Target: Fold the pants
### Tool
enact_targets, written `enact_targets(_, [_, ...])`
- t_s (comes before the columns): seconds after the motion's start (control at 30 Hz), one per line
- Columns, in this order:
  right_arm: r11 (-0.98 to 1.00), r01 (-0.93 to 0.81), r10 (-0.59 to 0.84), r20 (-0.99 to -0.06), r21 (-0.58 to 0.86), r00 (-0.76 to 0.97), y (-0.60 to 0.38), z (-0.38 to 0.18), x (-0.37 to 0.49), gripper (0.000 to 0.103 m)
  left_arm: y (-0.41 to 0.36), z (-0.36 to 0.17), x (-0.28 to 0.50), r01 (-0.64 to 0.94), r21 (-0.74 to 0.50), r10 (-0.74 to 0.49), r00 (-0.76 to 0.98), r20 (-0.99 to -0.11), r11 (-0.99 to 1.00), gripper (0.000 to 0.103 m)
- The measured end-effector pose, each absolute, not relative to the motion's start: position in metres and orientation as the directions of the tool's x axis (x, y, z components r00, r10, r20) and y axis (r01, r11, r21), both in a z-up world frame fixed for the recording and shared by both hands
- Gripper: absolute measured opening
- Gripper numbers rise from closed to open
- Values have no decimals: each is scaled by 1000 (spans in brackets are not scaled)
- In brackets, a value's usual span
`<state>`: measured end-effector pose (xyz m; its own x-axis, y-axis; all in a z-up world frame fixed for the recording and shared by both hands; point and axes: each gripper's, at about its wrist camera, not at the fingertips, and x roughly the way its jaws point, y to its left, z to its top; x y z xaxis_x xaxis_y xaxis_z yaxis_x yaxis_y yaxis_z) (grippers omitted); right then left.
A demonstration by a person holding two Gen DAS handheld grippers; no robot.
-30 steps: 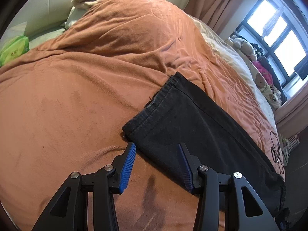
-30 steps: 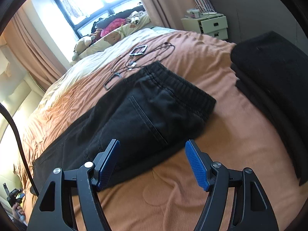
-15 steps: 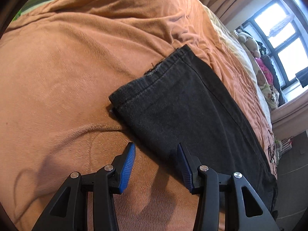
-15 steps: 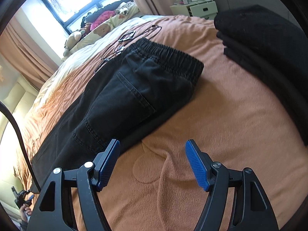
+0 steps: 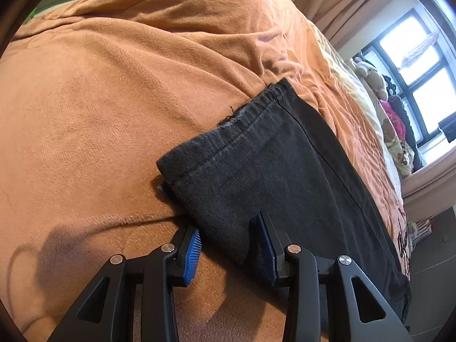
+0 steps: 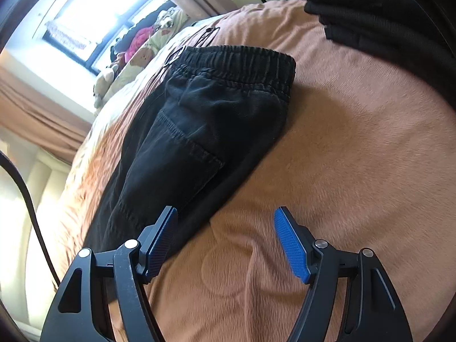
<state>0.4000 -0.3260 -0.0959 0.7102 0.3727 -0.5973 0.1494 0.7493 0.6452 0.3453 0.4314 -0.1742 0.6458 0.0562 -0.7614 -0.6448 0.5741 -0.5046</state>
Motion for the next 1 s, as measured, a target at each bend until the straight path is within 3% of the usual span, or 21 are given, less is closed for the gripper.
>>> enact_targets(0.43, [696, 139, 360, -509, 705, 782, -352, -114, 447, 69, 435, -176, 369, -667, -453, 111, 624, -773, 592, 38])
enact_targets(0.53, [703, 113, 364, -493, 702, 790, -349, -117, 454, 69, 438, -176, 372, -678, -446, 126, 619, -775, 585, 28])
enact_targets(0.6, [695, 98, 377, -476, 713, 795, -350, -118, 456, 69, 441, -174, 373, -682, -448, 130, 619, -775, 579, 12])
enact_targets(0.7, [650, 78, 403, -429, 756, 808, -356, -122, 449, 54, 442, -164, 374, -680, -439, 149, 624, -767, 587, 7])
enact_targets(0.77, [631, 53, 418, -396, 774, 817, -363, -120, 444, 34, 442, -154, 374, -670, -448, 158, 642, -750, 592, 6])
enact_targets(0.93, [616, -30, 469, -336, 787, 816, -367, -108, 434, 14, 438, -126, 376, -643, -453, 175, 674, -718, 617, 5])
enact_targets(1.0, [629, -30, 461, -342, 777, 819, -365, -99, 430, 11, 437, -114, 376, -635, -459, 181, 687, -704, 621, 5])
